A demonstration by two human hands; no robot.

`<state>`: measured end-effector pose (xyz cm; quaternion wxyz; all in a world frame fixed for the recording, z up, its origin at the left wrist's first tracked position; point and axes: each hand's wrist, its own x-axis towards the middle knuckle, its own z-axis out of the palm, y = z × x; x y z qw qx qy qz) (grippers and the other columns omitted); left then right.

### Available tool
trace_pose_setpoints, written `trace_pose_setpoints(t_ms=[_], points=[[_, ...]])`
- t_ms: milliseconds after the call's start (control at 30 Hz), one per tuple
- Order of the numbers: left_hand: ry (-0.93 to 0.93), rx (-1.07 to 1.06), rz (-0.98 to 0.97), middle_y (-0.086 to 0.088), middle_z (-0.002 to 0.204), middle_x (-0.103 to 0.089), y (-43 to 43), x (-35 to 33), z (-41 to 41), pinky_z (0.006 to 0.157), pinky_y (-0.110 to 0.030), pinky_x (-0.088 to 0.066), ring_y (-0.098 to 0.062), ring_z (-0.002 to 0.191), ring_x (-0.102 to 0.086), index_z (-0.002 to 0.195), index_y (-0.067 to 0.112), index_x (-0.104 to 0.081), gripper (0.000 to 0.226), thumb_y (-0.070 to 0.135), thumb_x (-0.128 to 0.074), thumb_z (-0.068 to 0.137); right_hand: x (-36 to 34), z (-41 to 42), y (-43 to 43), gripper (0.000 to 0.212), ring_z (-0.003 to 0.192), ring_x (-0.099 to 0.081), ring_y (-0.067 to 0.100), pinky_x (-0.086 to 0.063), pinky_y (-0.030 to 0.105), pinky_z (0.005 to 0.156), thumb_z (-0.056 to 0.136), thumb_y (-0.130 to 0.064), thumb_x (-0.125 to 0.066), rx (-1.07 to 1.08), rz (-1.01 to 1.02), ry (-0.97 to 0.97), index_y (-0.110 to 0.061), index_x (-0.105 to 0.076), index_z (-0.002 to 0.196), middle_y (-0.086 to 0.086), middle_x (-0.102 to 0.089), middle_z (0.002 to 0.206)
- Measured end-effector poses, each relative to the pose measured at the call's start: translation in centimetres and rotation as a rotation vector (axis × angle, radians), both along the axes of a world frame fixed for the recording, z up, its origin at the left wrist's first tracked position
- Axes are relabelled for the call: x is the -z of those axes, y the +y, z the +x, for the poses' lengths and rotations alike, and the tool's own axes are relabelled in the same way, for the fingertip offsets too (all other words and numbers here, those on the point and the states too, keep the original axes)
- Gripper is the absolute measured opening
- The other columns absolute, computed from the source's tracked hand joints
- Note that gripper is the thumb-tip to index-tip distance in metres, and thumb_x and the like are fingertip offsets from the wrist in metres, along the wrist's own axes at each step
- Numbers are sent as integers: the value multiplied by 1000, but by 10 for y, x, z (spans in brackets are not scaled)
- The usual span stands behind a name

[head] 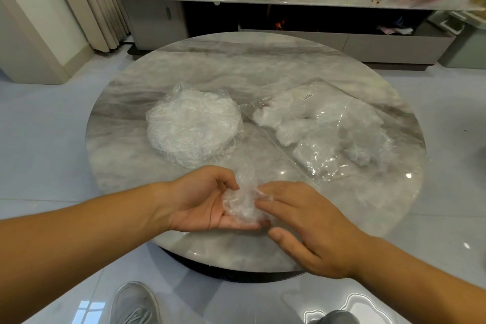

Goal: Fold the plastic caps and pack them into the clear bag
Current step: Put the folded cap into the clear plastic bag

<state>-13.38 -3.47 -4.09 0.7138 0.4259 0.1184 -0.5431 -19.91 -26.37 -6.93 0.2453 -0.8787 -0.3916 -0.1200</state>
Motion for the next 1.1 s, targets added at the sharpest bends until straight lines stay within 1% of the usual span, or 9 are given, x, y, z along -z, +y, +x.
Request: trace_pose_setpoints(t_ms=[100,200,267,467,633,767,833,933,1100], points=[[6,28,-38,-29,140,-53,4,0,3,108,-50,-44,-43,122,-58,144,-6,-43,61,37,-36,100,-1,1,0,53,131,-50,20,-44,39,103,105,-48,-34,-55,-116,52,-16,-41,146,3,-54,142],[-26,77,-18,-30,142,-51,4,4,6,111,-48,-43,-42,133,-51,144,-7,-43,83,62,-45,98,1,-1,1,70,129,-47,16,-36,30,109,105,-54,-31,-28,-204,116,-14,-15,160,4,-45,151],[-114,98,52,-25,138,-57,1,2,3,111,-48,-43,-37,130,-55,141,-4,-48,75,56,-55,96,2,-2,3,73,134,-42,17,-30,27,111,105,-56,-27,-14,-272,101,-11,-13,160,7,-42,154],[-216,28,234,-25,124,-67,-4,8,-5,100,-47,-54,-35,115,-66,132,-6,-56,46,22,-64,96,9,-6,5,58,152,-24,21,-32,41,115,107,-52,-23,-81,-337,111,-19,-45,149,-3,-47,153],[-263,-174,289,-21,103,-73,-11,11,3,77,-40,-63,-29,90,-74,120,-4,-61,25,-2,-59,95,5,-11,6,52,142,-39,15,-34,33,114,104,-46,-41,37,32,173,-19,-45,149,-5,-45,150],[-332,-252,278,-21,119,-69,-21,8,8,82,-45,-62,-34,103,-72,123,4,-62,32,-6,-61,93,-3,-11,10,45,140,-36,-3,-33,17,112,96,-60,-48,347,370,523,-42,-52,137,-25,-39,147],[-365,-285,264,-21,124,-66,-29,4,9,84,-46,-61,-35,109,-69,123,7,-62,33,-6,-60,92,-9,-8,11,37,131,-45,-10,-40,23,111,94,-65,-53,443,589,769,-44,-66,122,-25,-52,139],[-404,-305,241,-18,124,-66,-43,-3,8,88,-47,-59,-33,108,-70,124,10,-62,35,-6,-59,93,-16,-3,7,32,119,-61,0,-50,40,106,92,-58,-56,441,831,987,-40,-77,108,-18,-70,121],[-426,-269,201,-15,120,-71,-72,-16,5,99,-54,-52,-36,105,-71,125,13,-62,38,-8,-50,96,-33,-2,-7,45,112,-68,10,-51,38,101,93,-55,-49,469,912,943,-24,-80,106,-6,-76,113]])
